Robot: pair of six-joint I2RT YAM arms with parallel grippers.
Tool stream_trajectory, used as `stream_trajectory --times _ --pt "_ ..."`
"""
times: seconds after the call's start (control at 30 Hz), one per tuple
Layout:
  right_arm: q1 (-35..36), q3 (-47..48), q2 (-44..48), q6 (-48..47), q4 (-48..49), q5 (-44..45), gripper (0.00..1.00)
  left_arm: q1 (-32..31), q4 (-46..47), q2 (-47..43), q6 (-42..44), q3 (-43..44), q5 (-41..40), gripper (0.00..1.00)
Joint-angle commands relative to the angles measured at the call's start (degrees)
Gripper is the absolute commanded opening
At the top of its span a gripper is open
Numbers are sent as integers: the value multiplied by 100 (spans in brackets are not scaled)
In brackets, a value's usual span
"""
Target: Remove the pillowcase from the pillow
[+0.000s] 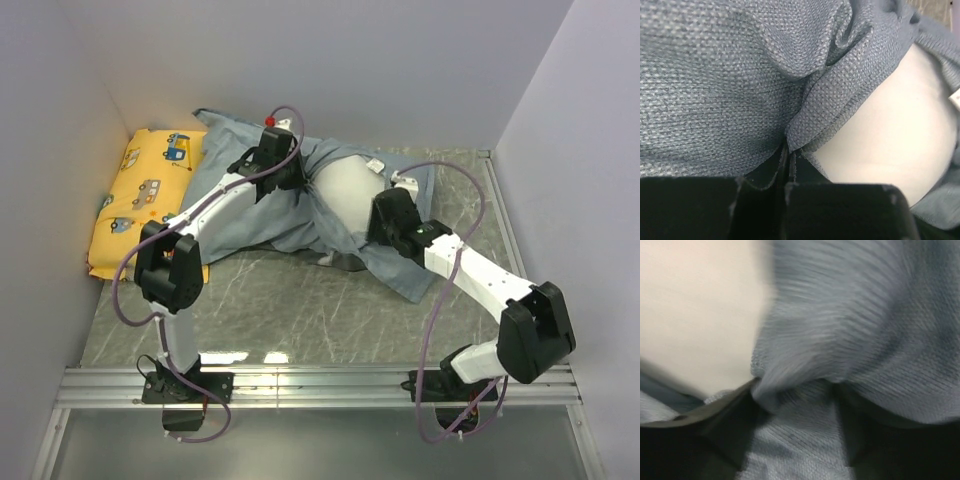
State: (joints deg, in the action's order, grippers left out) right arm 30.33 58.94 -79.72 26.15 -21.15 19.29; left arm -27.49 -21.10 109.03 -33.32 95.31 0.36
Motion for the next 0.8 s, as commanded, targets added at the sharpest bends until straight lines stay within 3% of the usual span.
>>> stream_trajectory --times 0.0,0.07,0.17,0.3,0.4,0.57,0.67,0.77 --pt "-586 -487 149 276 128 -486 44 128 -96 372 -69 532 156 3" --pt "-834 -848 474 355 137 -671 22 252 -140 487 -95 717 227 3" --pt "-1282 -1287 1019 460 111 -846 18 559 -105 522 -183 779 315 2" --pt "-1731 -2006 1459 794 365 -1287 21 937 -69 531 -280 779 395 2" --pt "-2012 -2411 1224 1093 883 -1698 18 1061 18 470 -307 639 447 2" --pt "-2206 -2440 -33 1357 2043 -2085 12 930 -104 373 -140 542 631 2" --pt "-2032 -2335 -491 1437 2615 -2676 0 631 -236 215 141 489 536 11" --pt "-1715 -2185 -536 1288 2519 -2220 0 297 -473 -4 474 506 0 25"
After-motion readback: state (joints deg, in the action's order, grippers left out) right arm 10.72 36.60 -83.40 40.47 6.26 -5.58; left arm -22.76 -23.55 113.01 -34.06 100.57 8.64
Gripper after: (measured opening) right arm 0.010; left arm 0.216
